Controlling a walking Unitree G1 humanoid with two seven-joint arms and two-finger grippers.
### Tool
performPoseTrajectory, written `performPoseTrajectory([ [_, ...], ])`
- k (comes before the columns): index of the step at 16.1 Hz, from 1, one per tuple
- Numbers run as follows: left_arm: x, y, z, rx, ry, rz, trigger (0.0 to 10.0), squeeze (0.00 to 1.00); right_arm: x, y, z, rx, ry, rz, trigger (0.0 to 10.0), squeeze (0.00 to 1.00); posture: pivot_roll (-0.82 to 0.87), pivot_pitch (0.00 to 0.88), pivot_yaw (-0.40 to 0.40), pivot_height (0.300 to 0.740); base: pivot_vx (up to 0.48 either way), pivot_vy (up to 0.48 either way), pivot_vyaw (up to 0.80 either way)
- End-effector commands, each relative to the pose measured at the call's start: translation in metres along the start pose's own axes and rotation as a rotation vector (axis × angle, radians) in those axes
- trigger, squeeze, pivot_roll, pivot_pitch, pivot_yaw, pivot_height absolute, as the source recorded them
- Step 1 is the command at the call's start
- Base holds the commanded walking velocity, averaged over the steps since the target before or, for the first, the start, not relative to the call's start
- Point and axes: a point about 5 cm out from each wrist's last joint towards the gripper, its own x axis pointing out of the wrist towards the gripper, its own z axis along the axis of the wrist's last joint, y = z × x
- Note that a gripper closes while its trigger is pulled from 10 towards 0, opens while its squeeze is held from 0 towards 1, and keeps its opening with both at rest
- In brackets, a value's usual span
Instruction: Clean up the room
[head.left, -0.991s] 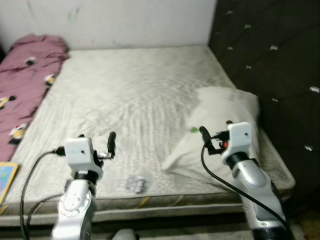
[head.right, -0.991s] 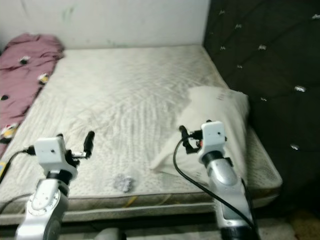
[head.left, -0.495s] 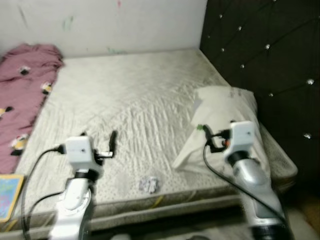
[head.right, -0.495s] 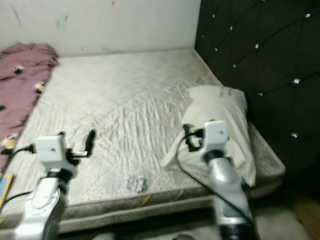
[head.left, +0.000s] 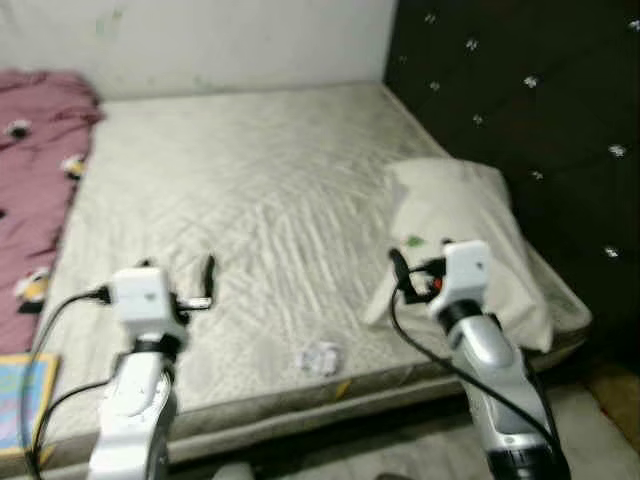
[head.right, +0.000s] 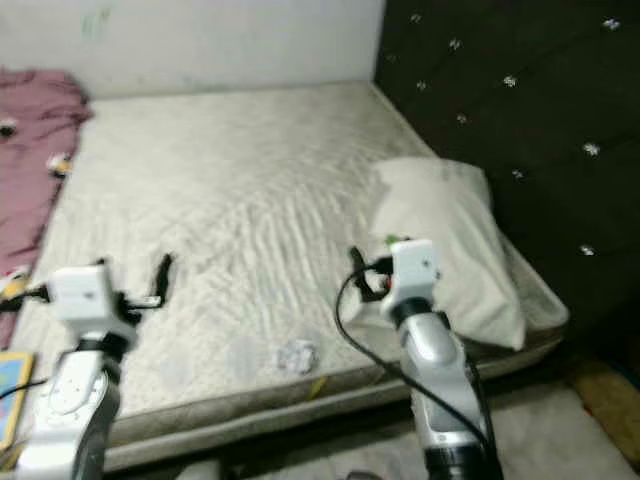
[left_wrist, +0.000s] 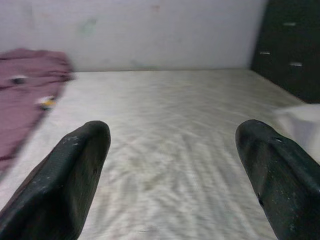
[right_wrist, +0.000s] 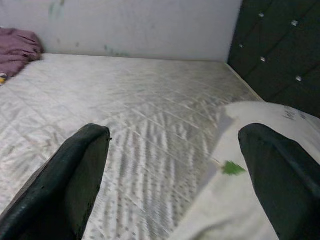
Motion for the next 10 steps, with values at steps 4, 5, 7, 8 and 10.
performPoseTrajectory([
  [4, 0.0012, -0.0034, 0.0009, -0.007, 0.002, 0.004, 10.0, 0.00, 0.0011, -0.0058, 0.0030, 0.019, -0.010, -0.016, 10.0, 0.00, 0.00, 0.000, -0.008, 0.740, 0.000, 0.000, 0.00],
  [5, 0.0021, -0.0033, 0.0016, 0.004, -0.003, 0.007, 10.0, 0.00, 0.0024, -0.0047, 0.0041, 0.022, -0.015, -0.013, 10.0, 0.00, 0.00, 0.000, -0.008, 0.740, 0.000, 0.000, 0.00],
  [7, 0.0024, -0.0030, 0.0011, 0.007, -0.006, 0.011, 10.0, 0.00, 0.0031, -0.0040, 0.0050, 0.024, -0.018, -0.013, 10.0, 0.00, 0.00, 0.000, -0.008, 0.740, 0.000, 0.000, 0.00],
  [8, 0.0021, -0.0024, 0.0011, 0.017, -0.008, 0.022, 10.0, 0.00, 0.0028, -0.0042, 0.0048, 0.024, -0.017, -0.014, 10.0, 0.00, 0.00, 0.000, -0.010, 0.740, 0.000, 0.000, 0.00],
  [10, 0.0020, -0.0015, -0.0008, 0.006, 0.003, 0.032, 10.0, 0.00, 0.0021, -0.0054, 0.0041, 0.025, -0.013, -0.020, 10.0, 0.00, 0.00, 0.000, -0.014, 0.740, 0.000, 0.000, 0.00],
])
